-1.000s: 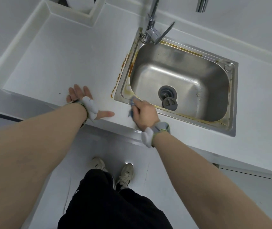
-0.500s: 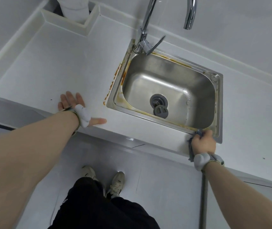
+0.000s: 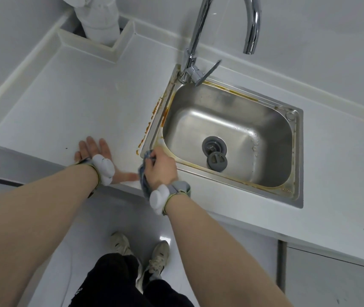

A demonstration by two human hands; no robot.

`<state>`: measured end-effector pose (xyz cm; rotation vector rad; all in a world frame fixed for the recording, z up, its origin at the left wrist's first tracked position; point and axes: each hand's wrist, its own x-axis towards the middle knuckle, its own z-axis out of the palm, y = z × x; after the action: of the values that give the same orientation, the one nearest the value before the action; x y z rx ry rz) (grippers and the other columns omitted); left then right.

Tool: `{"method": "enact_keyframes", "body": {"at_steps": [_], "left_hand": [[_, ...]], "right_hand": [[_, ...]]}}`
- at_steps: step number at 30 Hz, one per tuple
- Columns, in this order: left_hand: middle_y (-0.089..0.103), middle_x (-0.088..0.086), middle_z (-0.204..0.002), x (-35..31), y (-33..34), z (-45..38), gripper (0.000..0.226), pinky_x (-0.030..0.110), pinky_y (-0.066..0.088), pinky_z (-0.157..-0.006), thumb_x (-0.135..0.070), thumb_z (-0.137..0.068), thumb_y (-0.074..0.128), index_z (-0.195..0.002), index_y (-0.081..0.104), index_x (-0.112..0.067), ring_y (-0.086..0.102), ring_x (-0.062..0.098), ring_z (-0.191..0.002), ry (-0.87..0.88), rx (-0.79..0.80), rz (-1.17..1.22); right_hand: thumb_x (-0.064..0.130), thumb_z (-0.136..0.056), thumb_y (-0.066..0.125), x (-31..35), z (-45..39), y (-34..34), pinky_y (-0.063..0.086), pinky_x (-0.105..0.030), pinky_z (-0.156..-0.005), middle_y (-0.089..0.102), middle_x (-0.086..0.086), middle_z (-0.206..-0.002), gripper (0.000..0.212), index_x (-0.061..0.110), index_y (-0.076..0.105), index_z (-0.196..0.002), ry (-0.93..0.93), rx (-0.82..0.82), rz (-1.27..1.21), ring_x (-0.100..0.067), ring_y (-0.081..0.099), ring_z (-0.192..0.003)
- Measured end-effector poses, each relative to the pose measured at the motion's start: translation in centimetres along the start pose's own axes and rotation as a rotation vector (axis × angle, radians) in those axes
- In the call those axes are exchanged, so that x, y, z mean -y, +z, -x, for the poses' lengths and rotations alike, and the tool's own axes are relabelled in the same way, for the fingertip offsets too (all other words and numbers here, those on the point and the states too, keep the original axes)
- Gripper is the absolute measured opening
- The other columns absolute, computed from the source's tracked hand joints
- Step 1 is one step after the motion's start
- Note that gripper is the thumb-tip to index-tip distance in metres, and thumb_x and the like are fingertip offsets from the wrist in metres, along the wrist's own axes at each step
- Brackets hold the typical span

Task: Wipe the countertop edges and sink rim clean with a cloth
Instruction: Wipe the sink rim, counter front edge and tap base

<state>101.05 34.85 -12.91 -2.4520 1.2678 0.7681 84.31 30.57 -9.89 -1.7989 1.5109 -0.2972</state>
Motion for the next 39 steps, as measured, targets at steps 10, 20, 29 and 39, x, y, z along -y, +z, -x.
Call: {"method": "enact_keyframes", "body": {"at_steps": [10, 20, 29, 39], "left_hand": [[-0.020, 0.022, -0.156, 0.0, -1.8, 0.6, 0.172, 0.054, 0.000, -0.116, -0.109, -0.014, 0.025, -0.152, -0.013, -0.012, -0.014, 0.044, -0.144, 0.002, 0.066, -0.059], [-0.020, 0.021, -0.156, -0.1, -0.9, 0.6, 0.170, 0.055, -0.002, -0.114, -0.109, -0.016, 0.027, -0.151, -0.012, -0.013, -0.013, 0.043, -0.143, 0.023, 0.027, 0.001], [-0.029, 0.022, -0.153, -0.4, -0.5, 0.6, 0.160, 0.053, -0.008, -0.116, -0.106, -0.032, 0.032, -0.150, -0.021, -0.011, -0.022, 0.043, -0.142, 0.034, 0.011, 0.033], [-0.040, 0.020, -0.148, 0.2, -0.2, 0.8, 0.164, 0.053, -0.018, -0.113, -0.109, -0.023, 0.021, -0.146, -0.031, -0.013, -0.035, 0.041, -0.137, 0.048, 0.009, 0.099]], "right_hand": [[0.036, -0.096, 0.046, -15.7, 3.8, -11.7, 0.038, -0.031, -0.062, 0.069, -0.013, -0.088, 0.026, 0.011, 0.054, -0.093, 0.301, -0.410, 0.107, -0.037, 0.062, -0.082], [0.030, -0.099, 0.029, -22.2, 7.3, -20.0, 0.041, -0.041, -0.070, 0.060, -0.025, -0.098, 0.018, 0.012, 0.034, -0.098, 0.770, -0.449, 0.301, -0.041, 0.056, -0.084], [0.031, -0.097, 0.035, -9.6, 3.6, -8.0, 0.036, -0.034, -0.053, 0.059, -0.006, -0.074, 0.014, 0.022, 0.032, -0.088, 0.119, -0.161, 0.403, -0.037, 0.059, -0.067], [0.030, -0.096, 0.033, -2.1, -0.8, -1.4, 0.032, -0.033, -0.056, 0.063, -0.010, -0.078, 0.014, 0.021, 0.025, -0.089, -0.121, -0.023, 0.532, -0.036, 0.059, -0.069]]}}
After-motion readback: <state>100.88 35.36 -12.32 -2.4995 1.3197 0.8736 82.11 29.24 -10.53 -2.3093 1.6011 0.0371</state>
